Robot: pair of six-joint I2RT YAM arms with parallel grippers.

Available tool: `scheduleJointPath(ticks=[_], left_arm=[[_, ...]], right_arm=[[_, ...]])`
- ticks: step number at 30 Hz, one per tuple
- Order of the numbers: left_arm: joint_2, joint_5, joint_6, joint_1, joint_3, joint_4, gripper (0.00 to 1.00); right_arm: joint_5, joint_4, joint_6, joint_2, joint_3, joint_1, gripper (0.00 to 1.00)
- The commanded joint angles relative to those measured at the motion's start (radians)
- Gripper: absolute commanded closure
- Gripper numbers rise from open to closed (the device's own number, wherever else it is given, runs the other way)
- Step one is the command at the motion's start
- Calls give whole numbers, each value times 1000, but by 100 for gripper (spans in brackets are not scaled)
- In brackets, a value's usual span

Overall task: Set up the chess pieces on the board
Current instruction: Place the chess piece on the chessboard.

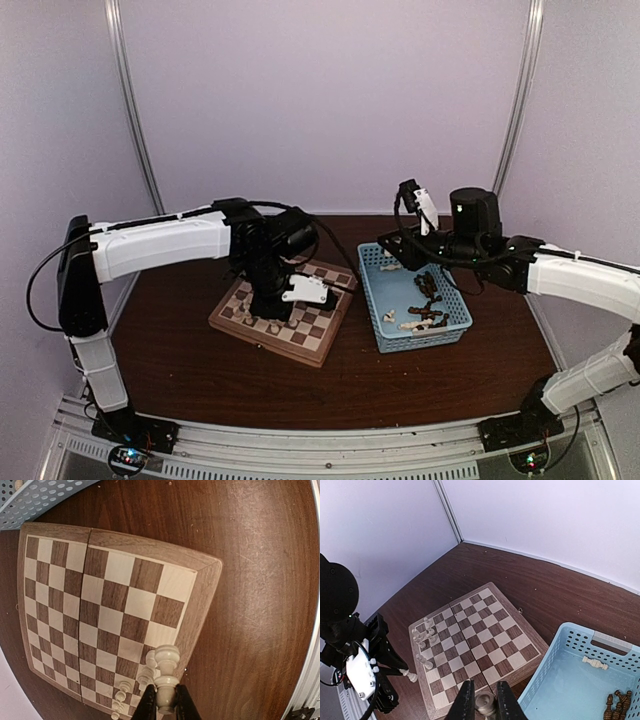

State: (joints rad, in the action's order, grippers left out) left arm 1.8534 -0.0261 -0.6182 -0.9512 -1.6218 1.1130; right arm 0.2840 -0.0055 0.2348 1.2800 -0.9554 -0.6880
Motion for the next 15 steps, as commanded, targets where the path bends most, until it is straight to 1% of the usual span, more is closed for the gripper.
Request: scheduleJointPath(ticks=[1, 6, 10, 15], left_arm=[[31, -34, -46, -13, -47, 44, 91], [86, -58, -57, -17, -87, 76, 91], [123, -93, -61, -17, -94, 84, 91], [149, -102, -65, -16, -100, 84, 91]], right_arm=[[-52, 33, 3, -26, 20, 6, 94], [-66, 47, 3, -46, 41, 5, 94], [-69, 45, -1, -54, 50, 7, 94], [-69, 44, -3, -57, 55, 8, 94]])
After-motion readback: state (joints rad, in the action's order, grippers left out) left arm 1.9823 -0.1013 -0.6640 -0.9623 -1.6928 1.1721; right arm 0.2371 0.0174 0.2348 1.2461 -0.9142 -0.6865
